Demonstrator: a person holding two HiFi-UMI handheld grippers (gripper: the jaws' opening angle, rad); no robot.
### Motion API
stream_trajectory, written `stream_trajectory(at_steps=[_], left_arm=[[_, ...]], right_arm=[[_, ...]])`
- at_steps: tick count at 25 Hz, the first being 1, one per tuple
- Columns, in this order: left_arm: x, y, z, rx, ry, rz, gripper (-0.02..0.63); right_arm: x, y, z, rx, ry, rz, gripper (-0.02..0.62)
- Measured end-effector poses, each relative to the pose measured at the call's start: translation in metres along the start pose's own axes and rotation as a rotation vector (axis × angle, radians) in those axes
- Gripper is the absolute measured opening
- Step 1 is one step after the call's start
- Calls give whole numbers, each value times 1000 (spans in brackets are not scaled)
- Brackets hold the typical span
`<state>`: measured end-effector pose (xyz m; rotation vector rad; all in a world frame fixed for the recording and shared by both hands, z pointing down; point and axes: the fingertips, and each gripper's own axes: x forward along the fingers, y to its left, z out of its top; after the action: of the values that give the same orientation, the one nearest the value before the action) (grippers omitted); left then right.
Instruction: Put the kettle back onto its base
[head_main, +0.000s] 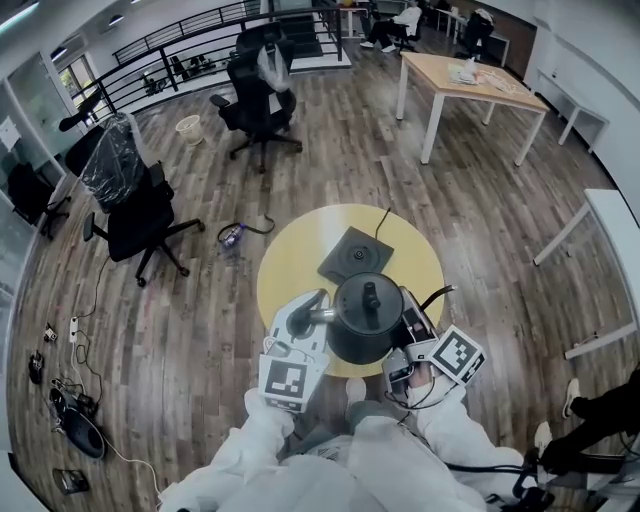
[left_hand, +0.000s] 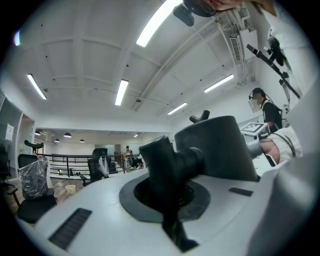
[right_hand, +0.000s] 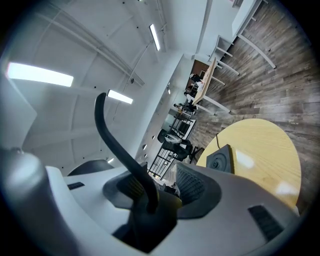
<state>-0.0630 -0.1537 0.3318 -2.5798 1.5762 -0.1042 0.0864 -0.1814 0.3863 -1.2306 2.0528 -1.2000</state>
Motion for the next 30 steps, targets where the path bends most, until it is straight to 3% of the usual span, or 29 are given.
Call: stream_trajectory(at_steps=[12,15,24,27,30], left_arm=[[103,17,-5,15,29,19,-2],[116,21,-6,14,30,23,-2],[154,51,-31,-23,39,20,-2],[173,65,-43,-37,25,13,-2],[191,79,-59,-33,14,-2,-2]], right_arm=[[75,-41,64,24,33,13,189],[91,-42,70,52,43,50,189],[138,-68,75,13,98,15,189],[166,-66,76,24,106,85,189],[190,-77,72,34,127,87,177]])
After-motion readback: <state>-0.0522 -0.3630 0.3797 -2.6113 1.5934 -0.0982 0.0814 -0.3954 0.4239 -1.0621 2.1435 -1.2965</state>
